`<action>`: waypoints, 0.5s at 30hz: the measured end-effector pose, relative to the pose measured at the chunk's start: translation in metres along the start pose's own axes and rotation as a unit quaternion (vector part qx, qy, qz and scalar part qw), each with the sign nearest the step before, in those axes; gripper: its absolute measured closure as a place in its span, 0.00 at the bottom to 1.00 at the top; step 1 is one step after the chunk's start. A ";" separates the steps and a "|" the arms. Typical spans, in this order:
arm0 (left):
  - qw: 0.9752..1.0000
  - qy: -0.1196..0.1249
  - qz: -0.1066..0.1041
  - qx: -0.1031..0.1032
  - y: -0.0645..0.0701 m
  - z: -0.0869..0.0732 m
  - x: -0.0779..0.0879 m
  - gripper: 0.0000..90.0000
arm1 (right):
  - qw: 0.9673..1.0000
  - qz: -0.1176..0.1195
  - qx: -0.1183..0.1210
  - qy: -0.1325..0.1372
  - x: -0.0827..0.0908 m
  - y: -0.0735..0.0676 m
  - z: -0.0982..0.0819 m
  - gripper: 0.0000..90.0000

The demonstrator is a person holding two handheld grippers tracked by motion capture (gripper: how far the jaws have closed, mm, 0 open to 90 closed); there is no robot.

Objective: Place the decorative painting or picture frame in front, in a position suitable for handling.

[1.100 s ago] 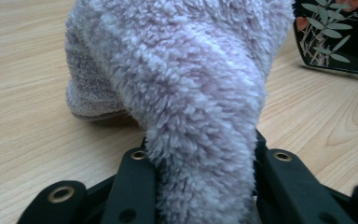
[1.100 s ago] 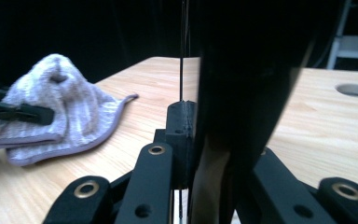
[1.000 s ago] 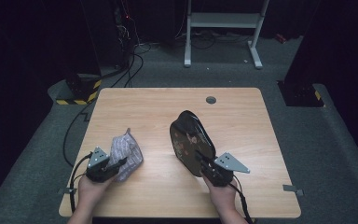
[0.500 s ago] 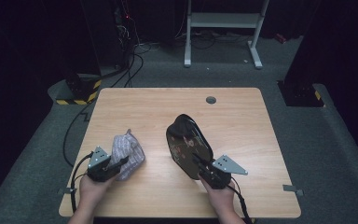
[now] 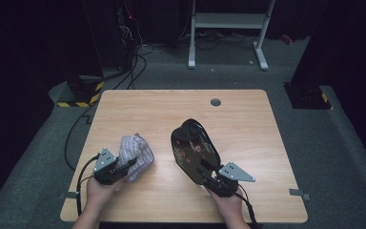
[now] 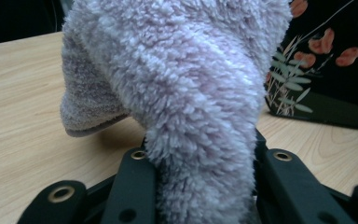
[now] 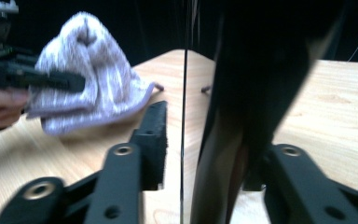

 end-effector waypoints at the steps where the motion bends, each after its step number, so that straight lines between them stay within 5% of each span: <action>1: 1.000 0.003 -0.001 0.000 0.000 0.001 -0.001 0.75 | 1.000 0.002 0.000 -0.004 0.001 0.000 -0.001 0.62; 8: 1.000 0.016 -0.005 -0.008 0.004 0.012 -0.009 0.75 | 0.999 -0.002 0.011 -0.035 0.008 0.007 -0.012 0.52; 15: 0.999 0.026 -0.031 -0.013 0.009 0.019 -0.020 0.73 | 0.999 -0.001 -0.002 -0.049 0.015 0.009 -0.017 0.46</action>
Point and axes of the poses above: each handheld gripper's, and its own axes: x roughly backward along the jaws, z roughly out of its top, y roughly to its right, the point moved 4 cm from there along -x, roughly forward along the jaws, and after that the axes turned 12 degrees about -z, right-handed, at the moved point
